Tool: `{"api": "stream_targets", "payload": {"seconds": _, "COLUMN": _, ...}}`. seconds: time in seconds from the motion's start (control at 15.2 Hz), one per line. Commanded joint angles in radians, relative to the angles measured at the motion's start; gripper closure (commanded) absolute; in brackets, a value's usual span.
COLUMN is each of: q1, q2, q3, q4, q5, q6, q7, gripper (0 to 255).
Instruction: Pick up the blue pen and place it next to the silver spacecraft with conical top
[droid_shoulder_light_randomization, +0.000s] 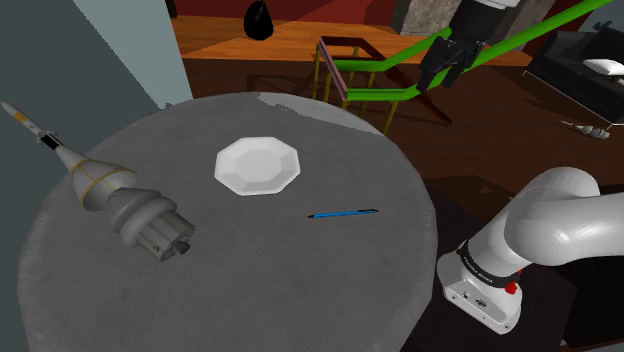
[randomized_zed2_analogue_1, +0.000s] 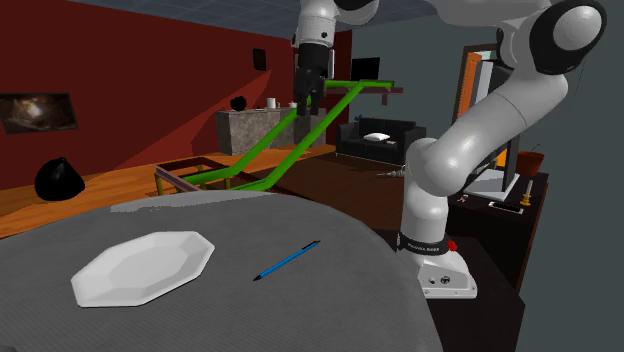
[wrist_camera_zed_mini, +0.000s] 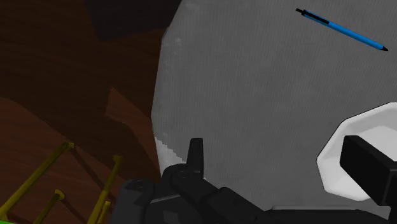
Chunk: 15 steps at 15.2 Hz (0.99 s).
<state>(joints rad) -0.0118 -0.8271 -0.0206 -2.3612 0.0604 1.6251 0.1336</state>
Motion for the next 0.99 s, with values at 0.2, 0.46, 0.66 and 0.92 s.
{"api": "stream_targets", "payload": {"seconds": 0.2, "q1": 0.056, "q2": 0.039, "q3": 0.017, "q4": -0.043, "q5": 0.013, "q6": 0.082, "q7": -0.073, "gripper": 0}}
{"api": "stream_targets", "payload": {"seconds": 0.46, "q1": 0.130, "q2": 0.097, "q3": 0.042, "q4": -0.094, "q5": 0.031, "q6": 0.189, "q7": -0.170, "gripper": 0}}
{"api": "stream_targets", "payload": {"seconds": 0.66, "q1": 0.185, "q2": 0.144, "q3": 0.062, "q4": -0.127, "q5": 0.044, "q6": 0.268, "q7": -0.243, "gripper": 0}}
{"api": "stream_targets", "payload": {"seconds": 0.92, "q1": 0.259, "q2": 0.211, "q3": 0.090, "q4": -0.167, "q5": 0.062, "q6": 0.373, "q7": -0.340, "gripper": 0}}
